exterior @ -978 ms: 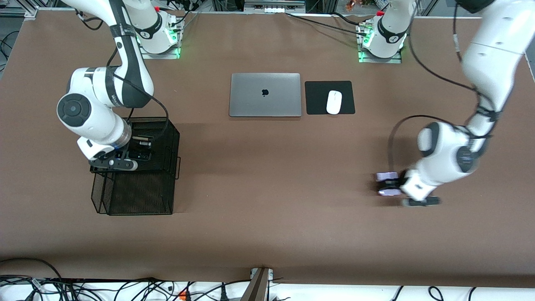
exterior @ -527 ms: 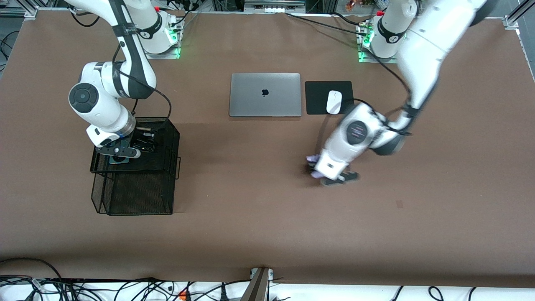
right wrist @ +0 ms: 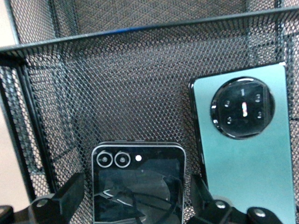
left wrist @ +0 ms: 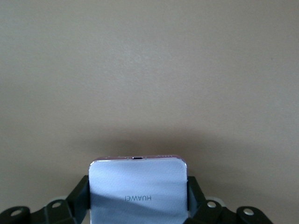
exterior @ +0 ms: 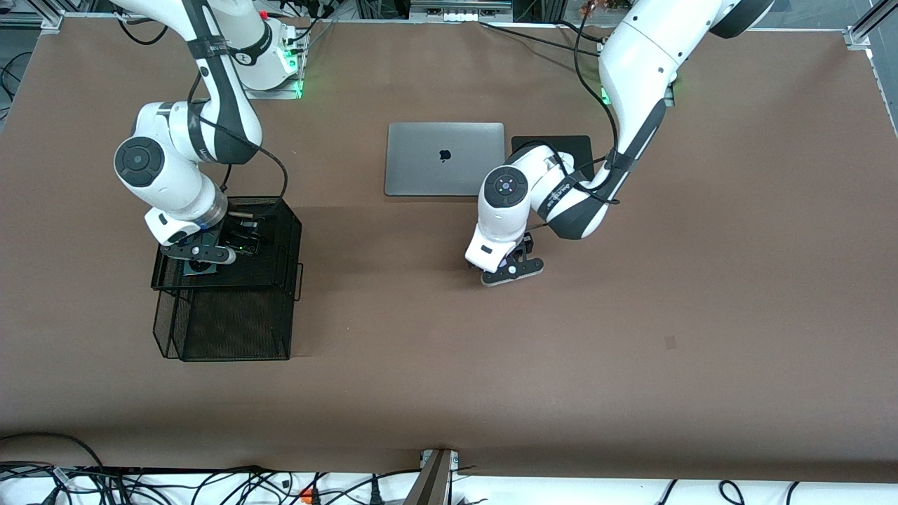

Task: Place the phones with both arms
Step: 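Set the white phone down with the left gripper while the right gripper withdraws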

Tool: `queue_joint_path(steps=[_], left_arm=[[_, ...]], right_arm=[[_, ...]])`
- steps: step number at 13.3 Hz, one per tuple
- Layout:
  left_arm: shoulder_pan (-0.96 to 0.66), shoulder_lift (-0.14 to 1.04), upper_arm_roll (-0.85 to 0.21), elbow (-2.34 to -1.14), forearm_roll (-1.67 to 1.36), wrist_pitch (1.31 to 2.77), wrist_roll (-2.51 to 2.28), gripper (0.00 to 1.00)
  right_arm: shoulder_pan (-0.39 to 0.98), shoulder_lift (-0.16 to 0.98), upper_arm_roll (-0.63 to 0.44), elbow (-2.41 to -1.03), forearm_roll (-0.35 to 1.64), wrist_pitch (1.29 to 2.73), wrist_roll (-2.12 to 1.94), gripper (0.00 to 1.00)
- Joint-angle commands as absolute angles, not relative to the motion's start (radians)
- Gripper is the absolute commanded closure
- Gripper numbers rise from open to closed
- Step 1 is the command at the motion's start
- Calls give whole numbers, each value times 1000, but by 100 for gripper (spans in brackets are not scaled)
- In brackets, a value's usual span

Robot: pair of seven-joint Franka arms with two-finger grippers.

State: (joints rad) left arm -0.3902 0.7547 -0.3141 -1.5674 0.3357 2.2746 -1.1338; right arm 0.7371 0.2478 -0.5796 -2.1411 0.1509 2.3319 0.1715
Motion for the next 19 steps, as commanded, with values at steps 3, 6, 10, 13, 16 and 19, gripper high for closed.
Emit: queue_joint_path(steps=[3,6,10,13,16,19], left_arm=[[-543,926,-255,-1327,347,2234,-1233,100],[-604,1020,-239,-1198,344,2212,-1255,100],[-629,1048,-241,-1154,336,2210,-1266,100],[-664,1058,-241,-1147,337,2217,-1256,100],[-701,1065,-238,-1132,347,2214,-1233,71],[-689,1040,-212,-1132,345,2203,-1206,0]], right_arm=[[739,225,-607,-2024,163,2246,156,0],[723,245,-629,-1907,163,2123,153,0],[692,245,-627,-1818,166,2036,156,0],[684,261,-629,-1795,166,2016,155,0],[686,261,-627,-1795,166,2016,158,0],[686,261,-627,-1796,166,2016,158,0]])
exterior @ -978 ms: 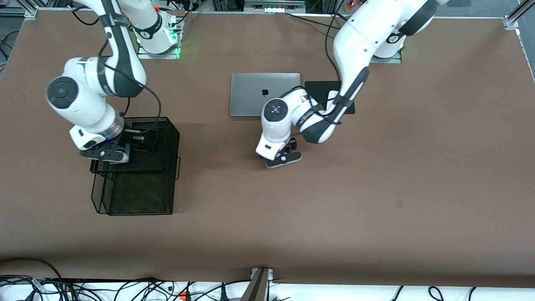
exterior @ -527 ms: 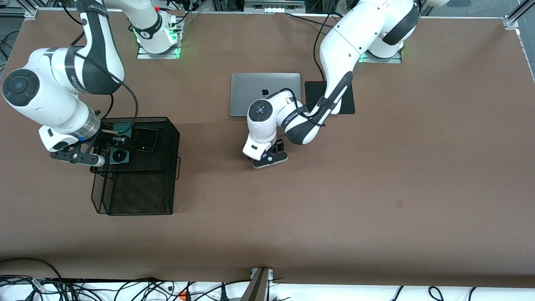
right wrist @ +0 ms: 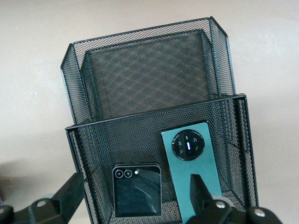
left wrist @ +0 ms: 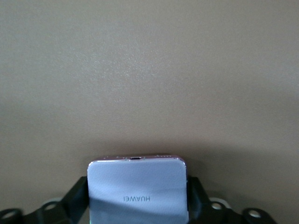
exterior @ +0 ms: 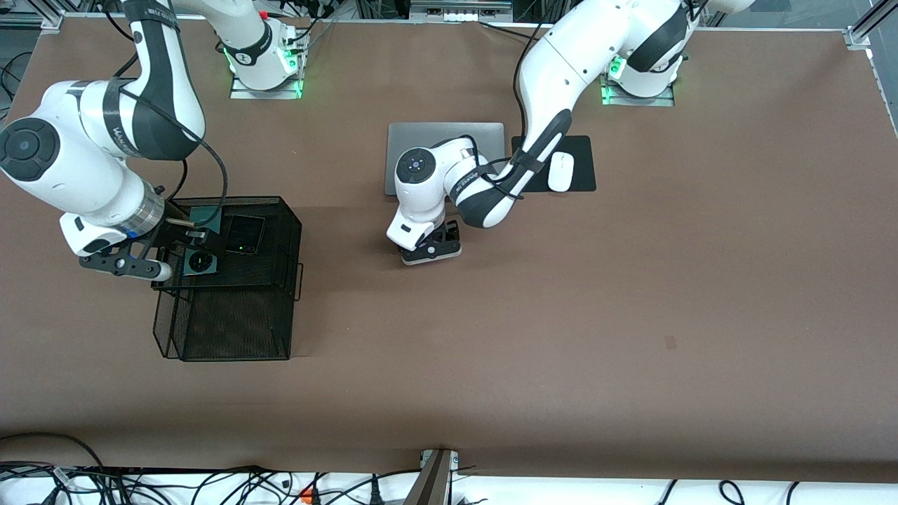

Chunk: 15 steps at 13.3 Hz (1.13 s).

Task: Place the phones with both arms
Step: 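Set the white phone down with the left gripper while the right gripper withdraws, then reach the white phone with the right gripper while the left gripper retracts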

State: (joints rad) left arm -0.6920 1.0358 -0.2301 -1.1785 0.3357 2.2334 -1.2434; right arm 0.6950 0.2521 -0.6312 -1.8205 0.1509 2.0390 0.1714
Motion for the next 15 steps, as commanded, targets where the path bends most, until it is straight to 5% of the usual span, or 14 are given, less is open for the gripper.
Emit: queue_joint_path(steps=[1,4,8,12,15], left_arm=[[-649,1004,-216,-1132,338,2154,-1171,0],[-436,863,-317,-1204,264,1988,-985,0],[-185,584,-359,-1538,265,1980,-837,0],[29,404,-359,-1712,264,1980,-588,0],[194,296,-362,-1778,214,1980,-338,0]], right_arm=[[686,261,-627,-1795,166,2016,158,0],[693,261,-623,-1792,167,2013,156,0],[724,279,-479,-1723,195,1954,166,0],[724,444,-304,-1614,311,2014,227,0],[790,619,-221,-1554,336,2201,232,0]])
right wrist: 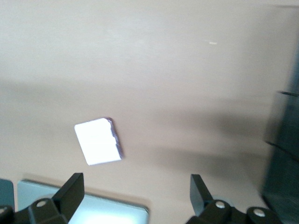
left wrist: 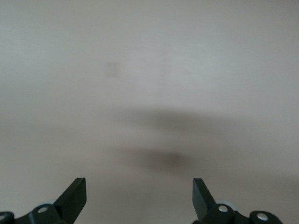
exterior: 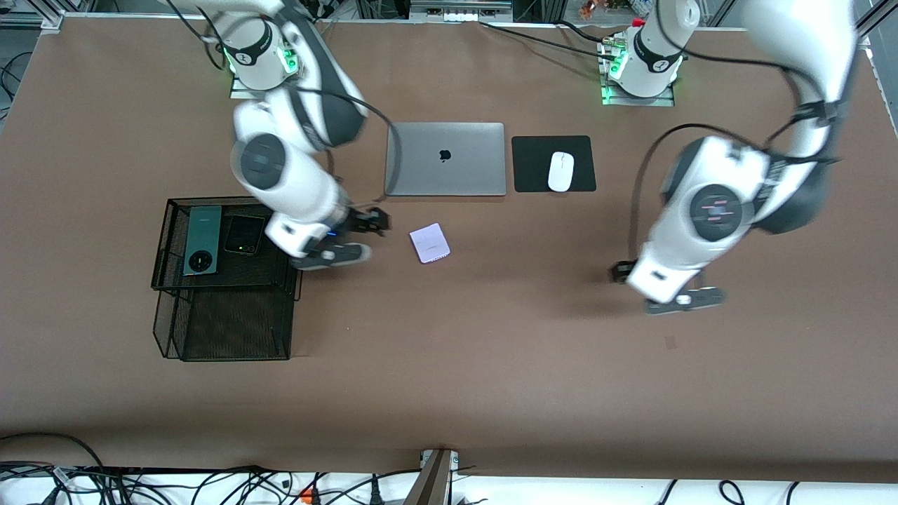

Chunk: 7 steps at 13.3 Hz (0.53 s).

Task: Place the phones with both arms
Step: 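Reach the white phone with the right gripper while the left gripper retracts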

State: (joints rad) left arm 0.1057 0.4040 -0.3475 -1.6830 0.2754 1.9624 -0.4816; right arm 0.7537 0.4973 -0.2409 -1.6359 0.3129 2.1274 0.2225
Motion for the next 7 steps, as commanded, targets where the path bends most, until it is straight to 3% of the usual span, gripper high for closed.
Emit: queue_joint_path(steps=[1,4,7], left_arm=[[245,258,-362,-1779,171,1973,-249,0],[369,143,-362,-1764,103,1889,-71,0],[413,90,-360,-1673,43,1809,-63,0]], right_arm=[[820,670,-221,-1543,334,2273,253,0],[882,777,-221,-1540,339,2414,308,0],[888,793,-221,-1542,328,2436,288,0]])
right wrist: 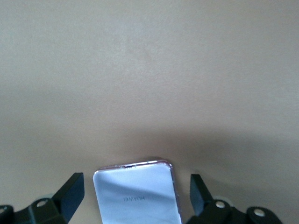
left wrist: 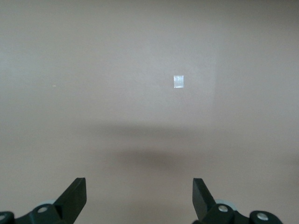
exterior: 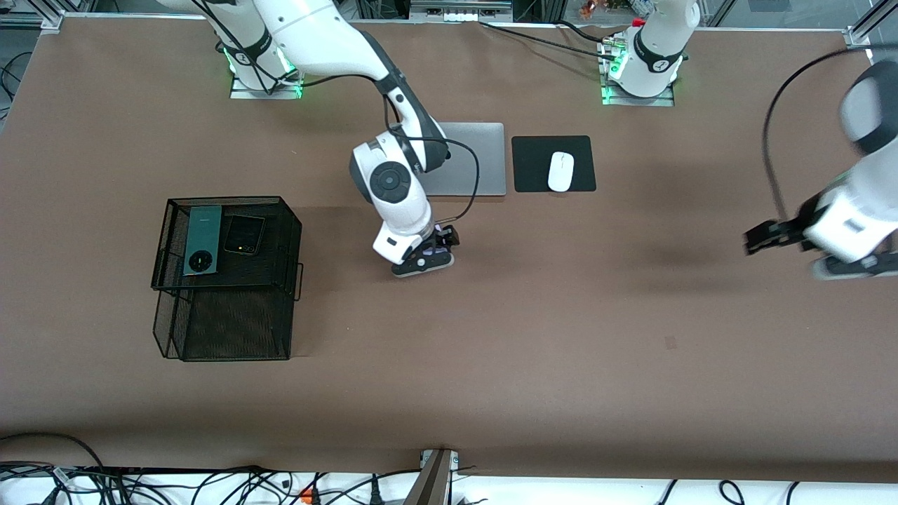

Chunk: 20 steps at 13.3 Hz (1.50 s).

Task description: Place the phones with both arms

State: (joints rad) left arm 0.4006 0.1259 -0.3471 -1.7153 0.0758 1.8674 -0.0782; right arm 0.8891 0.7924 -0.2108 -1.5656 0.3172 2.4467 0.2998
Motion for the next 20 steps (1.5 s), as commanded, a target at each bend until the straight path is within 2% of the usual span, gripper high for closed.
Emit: queue_joint_path(steps=[1,6,10,11,13,14,17,20], left_arm=[[410,95,-362,-1623,44,1754,-63,0],[411,94,-360,-1480,43,1625,-52,0],[402,52,-353,-1468,15,1533,-38,0],[349,19,-304,-1483,-26,1526,-20,0],[101,-14,-63,-1485,-48,1473,5,0],[65,-27,-25,-1502,-51,1467,3,0],[58,-61,-23,-1558,-75,1477,5,0],[64,-19,-12,-1534,-48,1528,0,0]], right_arm=[[888,795,-219,-1540,330,2436,290,0],[919,807,-219,-1548,316,2434,236,0],[927,816,-219,-1555,275,2431,192,0],[927,816,-221,-1557,262,2430,187,0],[927,818,-221,-1555,238,2430,187,0],[925,816,-221,-1557,232,2430,186,0],[927,815,-222,-1555,230,2425,187,0],[933,825,-222,-1562,206,2425,189,0]])
